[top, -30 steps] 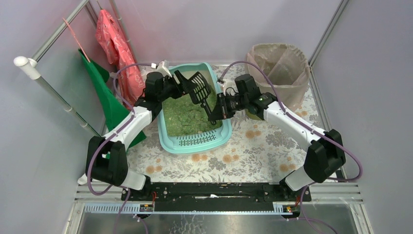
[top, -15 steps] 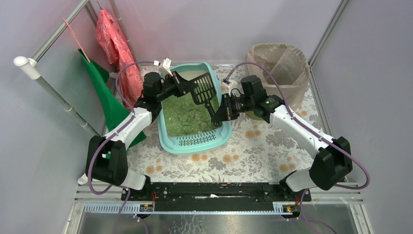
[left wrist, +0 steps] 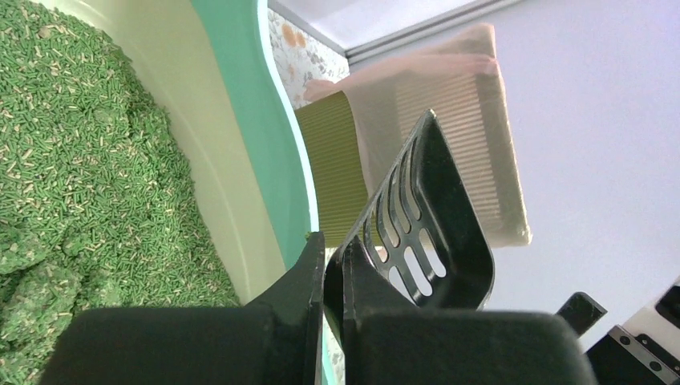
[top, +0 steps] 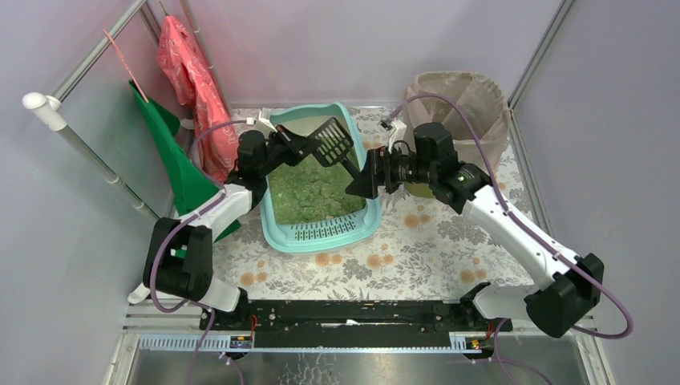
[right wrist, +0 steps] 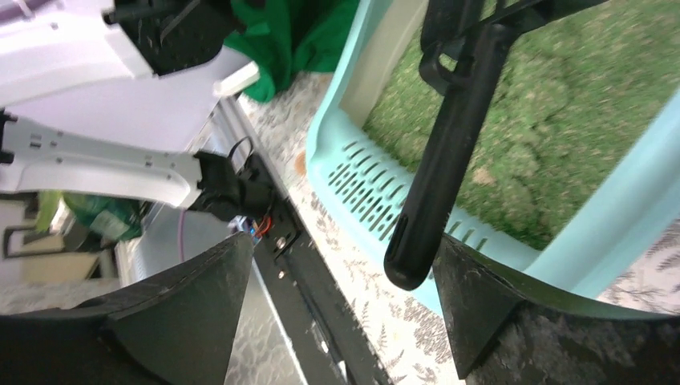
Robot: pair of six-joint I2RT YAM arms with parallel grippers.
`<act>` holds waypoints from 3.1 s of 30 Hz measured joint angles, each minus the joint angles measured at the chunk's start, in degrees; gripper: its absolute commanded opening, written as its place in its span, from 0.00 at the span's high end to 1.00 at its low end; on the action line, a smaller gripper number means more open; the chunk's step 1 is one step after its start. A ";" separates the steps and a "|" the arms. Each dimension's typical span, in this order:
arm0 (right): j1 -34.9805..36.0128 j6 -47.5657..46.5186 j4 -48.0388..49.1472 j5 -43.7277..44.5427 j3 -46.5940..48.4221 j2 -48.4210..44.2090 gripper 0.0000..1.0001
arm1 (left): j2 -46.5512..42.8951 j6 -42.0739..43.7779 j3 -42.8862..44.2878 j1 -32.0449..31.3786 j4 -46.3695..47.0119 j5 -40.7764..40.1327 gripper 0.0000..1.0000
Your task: Clean the litter box
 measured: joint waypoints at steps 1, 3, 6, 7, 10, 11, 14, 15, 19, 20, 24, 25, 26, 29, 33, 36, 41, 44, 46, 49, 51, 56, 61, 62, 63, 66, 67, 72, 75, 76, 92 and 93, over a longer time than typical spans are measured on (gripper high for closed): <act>0.07 -0.02 0.00 2.01 0.00 -0.79 0.11 | -0.02 -1.20 -0.90 0.02 1.75 -0.96 1.00; 0.11 0.09 0.44 5.49 -0.24 -2.60 0.12 | -0.24 -3.76 -3.19 0.00 4.87 -3.15 1.00; 0.15 1.14 3.45 11.13 -2.80 -6.91 0.13 | -1.22 -6.99 -7.19 -0.26 8.28 -6.99 1.00; 0.17 1.62 4.68 12.63 -3.72 -8.15 0.13 | -1.64 -7.54 -8.09 -0.59 8.63 -8.63 1.00; 0.24 2.86 8.09 16.55 -5.88 -10.29 0.14 | -3.06 -8.74 -8.72 -1.27 8.96 -12.96 1.00; 0.24 3.26 8.98 17.88 -6.29 -10.36 0.15 | -3.96 -9.27 -8.74 -1.62 9.66 -14.58 1.00; 0.24 3.80 11.08 19.93 -6.95 -9.90 0.15 | -6.71 -10.78 -8.74 -2.01 11.98 -18.14 1.00; 0.24 3.96 11.96 20.85 -7.15 -9.64 0.15 | -7.52 -11.26 -8.76 -2.08 12.70 -19.21 1.00; 0.24 4.85 16.92 23.15 -9.49 -9.53 0.17 | -9.68 -12.98 -8.76 -2.32 15.43 -22.34 1.00; 0.24 5.22 18.10 23.82 -10.19 -9.46 0.17 | -9.97 -13.35 -8.76 -2.32 15.87 -22.80 1.00; 0.26 6.21 21.90 24.87 -10.97 -8.52 0.21 | -10.49 -14.43 -8.79 -2.73 16.17 -25.05 1.00; 0.26 6.27 22.69 25.03 -10.93 -8.26 0.23 | -10.60 -14.69 -8.92 -2.75 16.26 -25.42 1.00; 0.26 6.32 23.45 25.22 -10.86 -7.93 0.26 | -10.75 -14.86 -9.14 -2.75 16.26 -25.70 1.00; 0.26 6.34 24.90 25.14 -10.03 -6.49 0.28 | -11.06 -15.19 -9.73 -2.82 16.26 -26.47 1.00; 0.26 6.51 25.46 24.28 -8.57 -4.59 0.28 | -11.06 -15.28 -9.94 -2.89 16.26 -26.77 1.00; 0.26 6.54 26.23 23.82 -8.37 -4.17 0.28 | -11.06 -15.50 -10.34 -3.02 16.22 -26.77 1.00; 0.26 6.71 27.12 23.67 -8.11 -4.04 0.33 | -11.04 -15.76 -10.40 -3.06 16.06 -26.77 1.00; 0.26 6.88 28.00 23.65 -7.23 -3.45 0.35 | -10.86 -15.85 -10.40 -3.06 16.09 -26.71 1.00; 0.26 6.99 28.46 23.37 -6.62 -2.99 0.41 | -10.69 -15.91 -10.43 -3.06 16.09 -26.69 1.00; 0.26 7.23 28.89 22.56 -5.95 -2.25 0.55 | -10.56 -16.09 -10.73 -3.08 16.15 -26.64 1.00; 0.26 7.37 29.31 22.21 -5.62 -1.70 0.67 | -10.56 -16.37 -11.21 -3.13 16.20 -26.64 1.00; 0.26 8.57 29.83 21.70 -5.55 -0.90 0.94 | -10.29 -16.57 -11.61 -3.32 16.13 -26.49 1.00; 0.24 9.33 30.01 21.81 -5.55 -0.90 1.00 | -9.27 -17.11 -11.58 -3.39 16.39 -25.64 1.00; 0.24 9.33 29.97 21.88 -5.55 -0.90 1.00 | -9.05 -17.27 -11.58 -3.39 16.52 -25.42 0.95; 0.24 9.33 29.90 22.01 -5.55 -0.90 1.00 | -8.92 -17.31 -11.58 -3.39 16.70 -25.31 0.84; 0.24 9.33 29.64 22.21 -5.55 -0.90 1.00 | -8.41 -17.38 -11.43 -3.37 17.03 -25.03 0.60; 0.24 9.35 29.59 22.21 -5.46 -0.90 1.00 | -8.17 -17.46 -11.19 -3.34 16.90 -24.74 0.56; 0.31 9.33 29.33 21.14 -4.98 -1.07 1.00 | -6.54 -16.26 -7.45 -3.45 13.66 -21.73 0.39; 0.31 9.07 27.69 20.85 -4.20 -1.44 1.00 | -6.47 -15.30 -6.27 -3.45 13.11 -20.22 0.27; 0.28 9.01 26.97 20.76 -3.87 -1.62 1.00 | -6.47 -14.84 -6.12 -3.43 12.94 -19.69 0.24; -7.30 8.83 9.03 12.24 5.49 -4.48 1.00 | -3.96 3.32 0.90 1.11 8.48 0.42 0.40; -7.76 8.72 7.61 11.74 6.36 -4.76 1.00 | -3.45 3.61 0.90 1.25 8.68 1.64 0.40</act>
